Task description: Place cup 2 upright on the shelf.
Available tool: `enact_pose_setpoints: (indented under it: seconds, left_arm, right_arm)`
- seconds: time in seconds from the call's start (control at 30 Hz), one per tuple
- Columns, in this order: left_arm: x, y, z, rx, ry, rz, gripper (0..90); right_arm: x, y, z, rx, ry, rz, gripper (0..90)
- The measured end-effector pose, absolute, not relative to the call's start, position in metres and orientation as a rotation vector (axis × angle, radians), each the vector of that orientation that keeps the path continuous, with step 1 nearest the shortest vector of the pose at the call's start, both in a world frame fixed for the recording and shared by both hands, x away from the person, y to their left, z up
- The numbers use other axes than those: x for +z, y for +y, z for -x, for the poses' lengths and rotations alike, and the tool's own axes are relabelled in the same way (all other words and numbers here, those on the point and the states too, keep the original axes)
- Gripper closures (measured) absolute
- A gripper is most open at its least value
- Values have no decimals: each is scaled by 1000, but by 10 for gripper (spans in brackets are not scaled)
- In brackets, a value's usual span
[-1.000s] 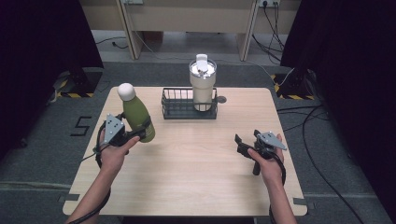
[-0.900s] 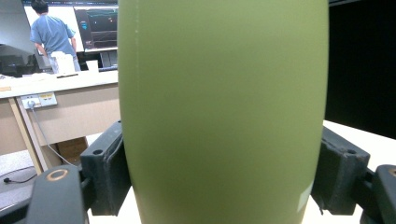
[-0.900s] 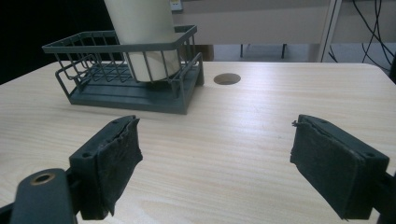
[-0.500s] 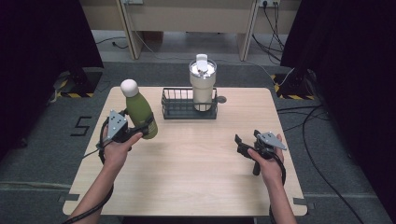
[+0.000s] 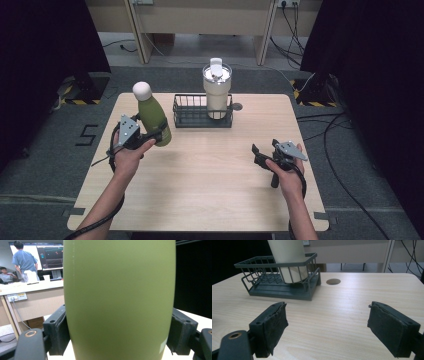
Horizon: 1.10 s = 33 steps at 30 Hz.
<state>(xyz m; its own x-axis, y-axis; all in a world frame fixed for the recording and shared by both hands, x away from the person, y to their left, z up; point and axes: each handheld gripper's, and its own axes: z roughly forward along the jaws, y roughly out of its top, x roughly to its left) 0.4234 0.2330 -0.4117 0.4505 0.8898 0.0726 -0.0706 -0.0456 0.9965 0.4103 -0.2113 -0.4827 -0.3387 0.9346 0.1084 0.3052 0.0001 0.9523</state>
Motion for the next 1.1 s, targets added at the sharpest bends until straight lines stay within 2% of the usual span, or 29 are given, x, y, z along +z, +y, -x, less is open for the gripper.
enact_pose_setpoints:
  seconds: [1.1]
  left_arm:
    - [-391, 214, -454, 924, 759, -1389, 202]
  right_arm:
    - [-485, -211, -411, 1358, 1692, -1295, 153]
